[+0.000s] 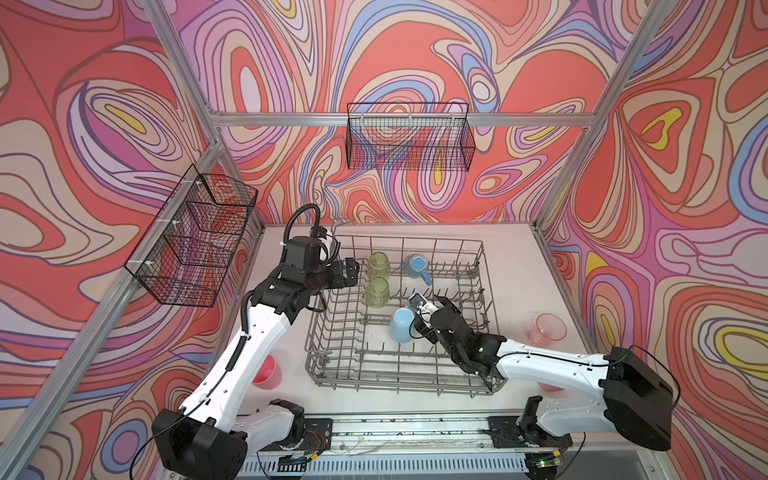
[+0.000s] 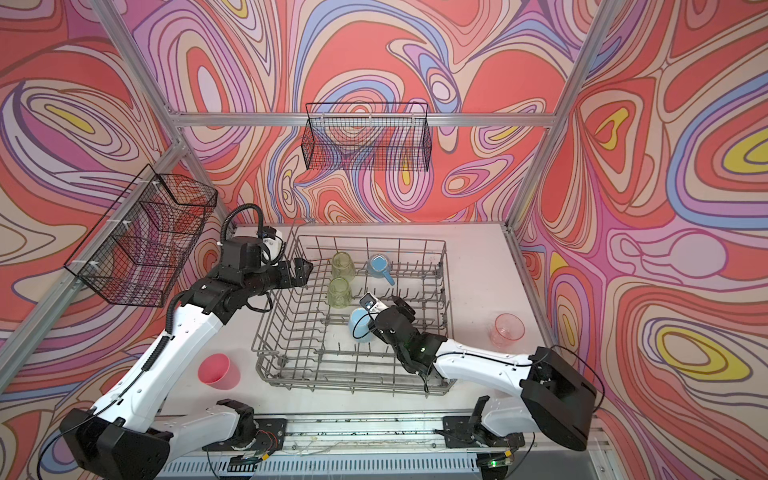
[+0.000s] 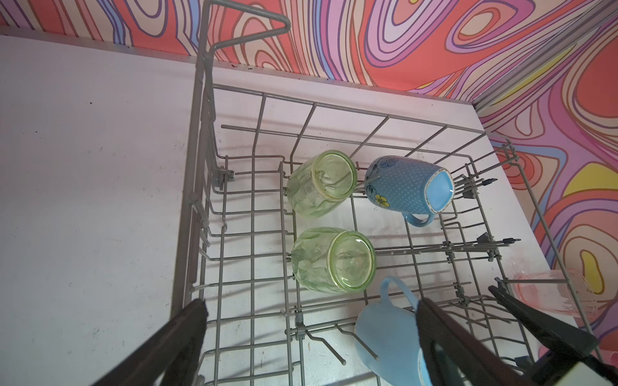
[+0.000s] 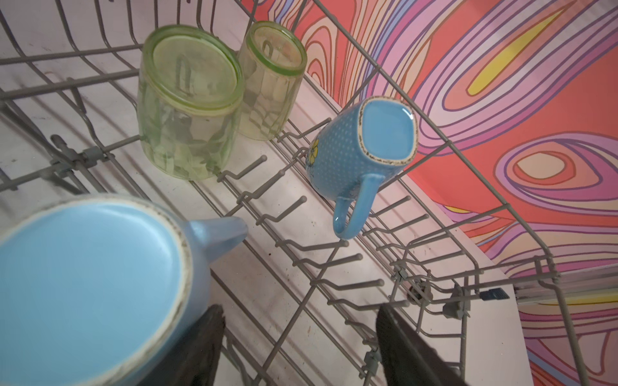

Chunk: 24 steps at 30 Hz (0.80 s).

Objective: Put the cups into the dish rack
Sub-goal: 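Open the right gripper and lift it away from the mug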

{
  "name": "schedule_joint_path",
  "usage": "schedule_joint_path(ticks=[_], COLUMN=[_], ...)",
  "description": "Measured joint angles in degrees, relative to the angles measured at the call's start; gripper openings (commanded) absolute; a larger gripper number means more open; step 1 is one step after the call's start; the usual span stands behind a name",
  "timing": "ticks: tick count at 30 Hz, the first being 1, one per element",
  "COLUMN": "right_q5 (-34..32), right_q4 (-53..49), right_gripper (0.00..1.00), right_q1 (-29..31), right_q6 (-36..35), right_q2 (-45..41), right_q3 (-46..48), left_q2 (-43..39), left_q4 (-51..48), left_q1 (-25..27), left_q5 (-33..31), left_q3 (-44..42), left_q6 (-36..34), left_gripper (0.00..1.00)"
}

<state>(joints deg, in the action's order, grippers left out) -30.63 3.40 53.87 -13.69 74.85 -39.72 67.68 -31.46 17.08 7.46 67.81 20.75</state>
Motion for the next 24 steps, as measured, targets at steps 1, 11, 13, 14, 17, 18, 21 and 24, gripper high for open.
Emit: schedule_joint_path(ticks=[1,11,13,14,17,18,21,24], right_q5=[1.36,9.01,10.34,10.93,13.84,14.84,18.32,22.47], right_q4=[-1.77,-12.57,-14.19,-14.67,-15.58,-15.91,-16.79,-17.29], right_gripper=[0.78,0.86,0.86,0.86,0.87,0.87,0.87,0.87], right_q1=[-0.42,-3.02,-3.54,-3.74,-4.92,-5.4,-7.02,-8.33], right_q6=[0.61,4.68,5.29,5.57,6.49,6.8,7.43,7.87], right_q2=[-0.26,-1.2,-1.68,-1.95,-3.26,-3.85,-5.38,-5.84], right_q3=[-1.05,-6.67,-6.91,-7.1,-7.39,-7.52,-8.5,-10.21], left_q2=[0.0,0.0,0.0,0.0,0.0,0.0,0.02,0.02], left_q4=[0.0,-0.02,-0.02,-0.02,-0.02,-0.02,-0.02,-0.02], left_q1=[0.0,0.0,0.02,0.02,0.02,0.07,0.07,0.07], left_q5=[0.0,-0.46,-0.59,-0.66,-0.85,-0.9,-0.92,-0.92], left_q3=[0.0,0.02,0.02,0.02,0.02,0.02,0.02,0.02], left_q6=[-0.02,-0.28,-0.55,-0.63,-0.74,-0.83,-0.9,-1.07], left_gripper=[1.0,1.0,1.0,1.0,1.0,1.0,1.0,1.0])
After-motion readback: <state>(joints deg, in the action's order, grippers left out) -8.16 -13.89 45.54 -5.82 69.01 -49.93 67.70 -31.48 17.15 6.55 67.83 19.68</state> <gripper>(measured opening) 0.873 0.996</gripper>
